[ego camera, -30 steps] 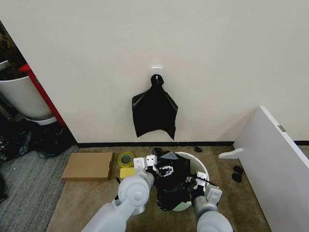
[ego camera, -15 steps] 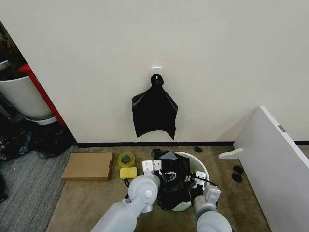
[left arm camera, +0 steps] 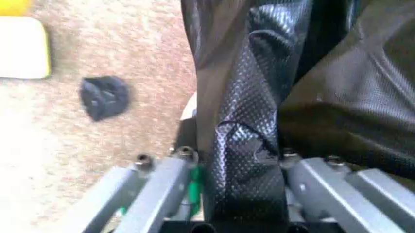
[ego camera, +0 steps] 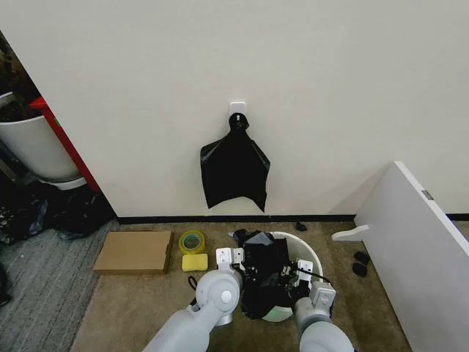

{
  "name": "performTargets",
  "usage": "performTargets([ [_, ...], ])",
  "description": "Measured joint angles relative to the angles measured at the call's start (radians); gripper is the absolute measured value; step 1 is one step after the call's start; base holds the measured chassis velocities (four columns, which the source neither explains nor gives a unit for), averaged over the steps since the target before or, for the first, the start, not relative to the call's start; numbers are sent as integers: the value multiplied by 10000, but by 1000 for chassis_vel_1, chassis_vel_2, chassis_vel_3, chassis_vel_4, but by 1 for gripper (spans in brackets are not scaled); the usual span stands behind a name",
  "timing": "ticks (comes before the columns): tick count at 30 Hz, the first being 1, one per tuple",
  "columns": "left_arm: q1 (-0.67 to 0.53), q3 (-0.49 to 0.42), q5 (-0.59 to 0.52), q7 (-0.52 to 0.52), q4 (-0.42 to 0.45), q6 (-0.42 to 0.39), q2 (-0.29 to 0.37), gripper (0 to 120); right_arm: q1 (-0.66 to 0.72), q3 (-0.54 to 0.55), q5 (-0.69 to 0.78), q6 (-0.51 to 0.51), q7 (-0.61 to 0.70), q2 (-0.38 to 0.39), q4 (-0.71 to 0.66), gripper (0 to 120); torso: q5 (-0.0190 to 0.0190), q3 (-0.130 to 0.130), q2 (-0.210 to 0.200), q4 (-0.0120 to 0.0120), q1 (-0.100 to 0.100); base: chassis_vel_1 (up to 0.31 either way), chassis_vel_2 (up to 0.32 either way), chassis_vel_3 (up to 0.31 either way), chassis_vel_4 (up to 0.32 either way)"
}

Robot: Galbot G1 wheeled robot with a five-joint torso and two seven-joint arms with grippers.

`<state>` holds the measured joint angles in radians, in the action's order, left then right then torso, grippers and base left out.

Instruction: Place the garbage bag over the trash bin.

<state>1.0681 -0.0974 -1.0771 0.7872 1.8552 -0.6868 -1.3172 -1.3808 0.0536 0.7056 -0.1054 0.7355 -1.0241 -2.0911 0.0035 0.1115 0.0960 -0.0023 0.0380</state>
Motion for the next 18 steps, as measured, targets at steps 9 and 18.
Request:
performTargets([
  [9,483,916,-26,-345,988,1,833,1,58,-136,-846,1421,-910,75,197,0,2,0,0,1,0,0,0,0,0],
  [18,1569,1464,1381,-1507,2026,-18,1580,1,412,-628,-964,2698,-2033,26,516,0,1,1,0,2,0,0,0,0,0],
])
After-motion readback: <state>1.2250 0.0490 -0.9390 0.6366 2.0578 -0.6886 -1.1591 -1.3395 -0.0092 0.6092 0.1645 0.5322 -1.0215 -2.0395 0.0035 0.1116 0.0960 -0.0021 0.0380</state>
